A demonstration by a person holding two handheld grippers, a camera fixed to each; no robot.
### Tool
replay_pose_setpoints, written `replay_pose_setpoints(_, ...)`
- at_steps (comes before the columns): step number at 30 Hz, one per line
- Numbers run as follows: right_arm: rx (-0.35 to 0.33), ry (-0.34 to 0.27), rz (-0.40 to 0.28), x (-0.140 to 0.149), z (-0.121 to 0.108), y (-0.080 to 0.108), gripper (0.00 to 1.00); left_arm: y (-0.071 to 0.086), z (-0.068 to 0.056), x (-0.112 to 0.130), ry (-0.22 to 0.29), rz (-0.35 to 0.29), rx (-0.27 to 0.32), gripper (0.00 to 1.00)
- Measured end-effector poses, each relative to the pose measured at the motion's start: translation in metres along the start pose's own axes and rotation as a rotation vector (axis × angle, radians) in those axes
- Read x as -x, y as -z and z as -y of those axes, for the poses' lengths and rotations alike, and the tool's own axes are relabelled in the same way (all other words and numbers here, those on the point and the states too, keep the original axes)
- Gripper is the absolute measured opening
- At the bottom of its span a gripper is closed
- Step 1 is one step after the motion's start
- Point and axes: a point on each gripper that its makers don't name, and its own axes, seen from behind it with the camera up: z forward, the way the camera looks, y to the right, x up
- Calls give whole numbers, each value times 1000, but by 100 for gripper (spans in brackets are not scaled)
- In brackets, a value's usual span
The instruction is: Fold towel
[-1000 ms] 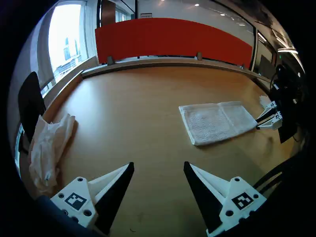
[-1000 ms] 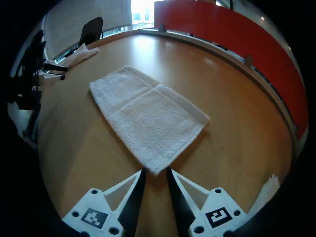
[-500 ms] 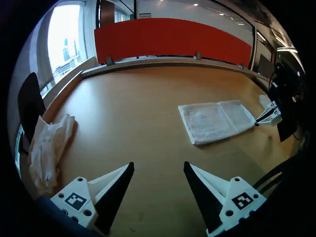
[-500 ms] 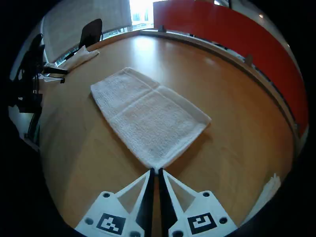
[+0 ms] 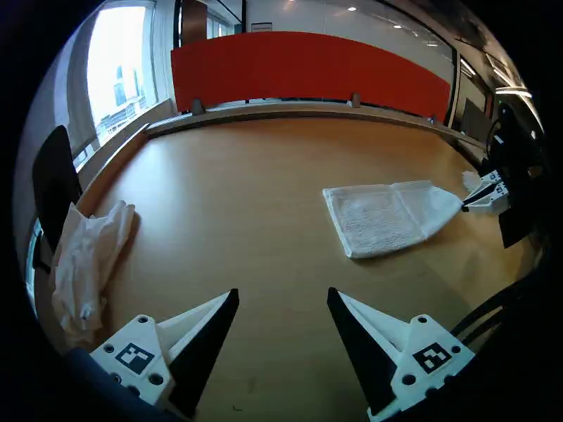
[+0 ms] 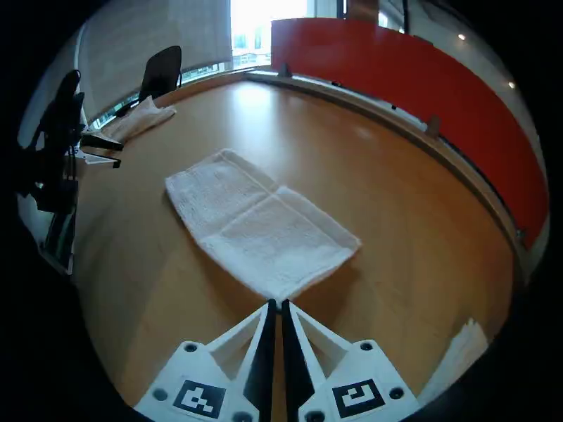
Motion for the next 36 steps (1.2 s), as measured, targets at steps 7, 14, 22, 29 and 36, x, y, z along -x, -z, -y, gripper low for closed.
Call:
replay_pose_setpoints(7,19,-1,-28,-11,-6,12,6,0,-2,-1,-10,-1,1,93)
replay_pose_setpoints(14,18,14,-54,-25,-6,20,6,2,-6,-1,-11,-1,7,93)
replay_pose_setpoints(22,-6,71,-84,-56,-1,14,6,4,-9,1,-8,3,9,93)
replay_pose_setpoints(29,-50,140,-117,-95,11,6,6,8,-10,4,9,8,8,93)
replay_pose_setpoints(36,-114,230,-129,-129,34,-10,6,12,-11,6,27,10,6,93)
